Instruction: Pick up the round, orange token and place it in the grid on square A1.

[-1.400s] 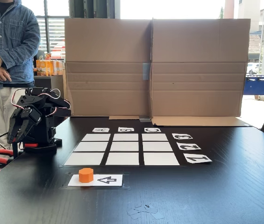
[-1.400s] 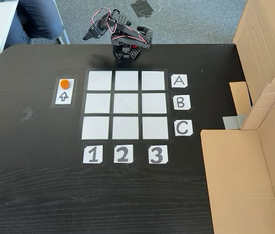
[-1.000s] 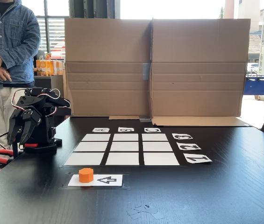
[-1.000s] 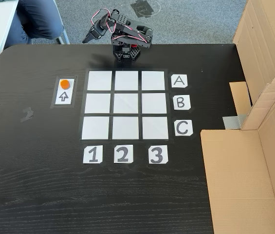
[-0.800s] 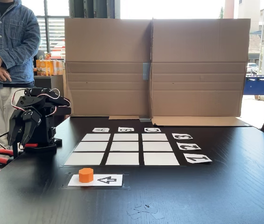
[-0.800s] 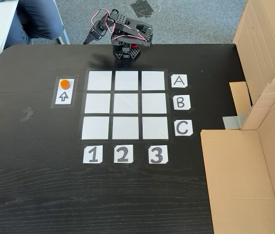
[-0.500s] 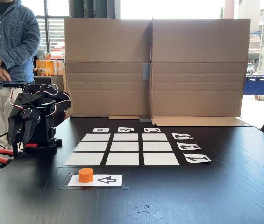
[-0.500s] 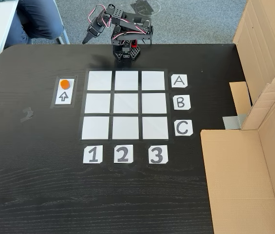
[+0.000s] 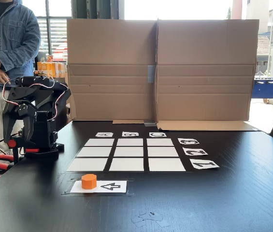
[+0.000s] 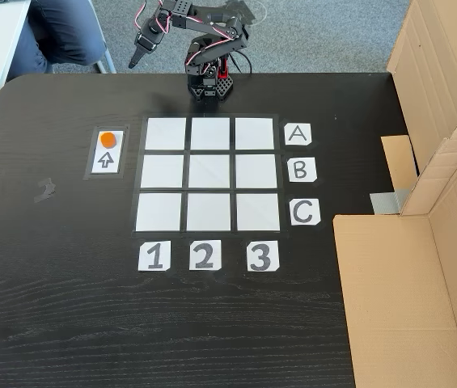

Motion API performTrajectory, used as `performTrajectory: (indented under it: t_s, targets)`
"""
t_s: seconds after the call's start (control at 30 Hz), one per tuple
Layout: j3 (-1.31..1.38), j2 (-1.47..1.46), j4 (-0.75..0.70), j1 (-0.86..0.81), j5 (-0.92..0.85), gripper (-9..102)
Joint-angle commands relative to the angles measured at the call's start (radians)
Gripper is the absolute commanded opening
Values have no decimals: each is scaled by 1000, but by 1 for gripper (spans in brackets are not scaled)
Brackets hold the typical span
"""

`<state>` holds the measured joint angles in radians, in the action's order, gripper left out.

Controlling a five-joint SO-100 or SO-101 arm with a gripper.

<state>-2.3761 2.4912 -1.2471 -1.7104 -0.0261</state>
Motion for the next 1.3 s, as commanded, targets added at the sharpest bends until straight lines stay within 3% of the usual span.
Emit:
performTrajectory:
  t_s: [0.0,0.43,1.27]
  targets:
    - [115,-89,-40,18,-5,29]
    - [581,-520,-282,132,5,29]
    - [1115,-1066,-290,488,126,32]
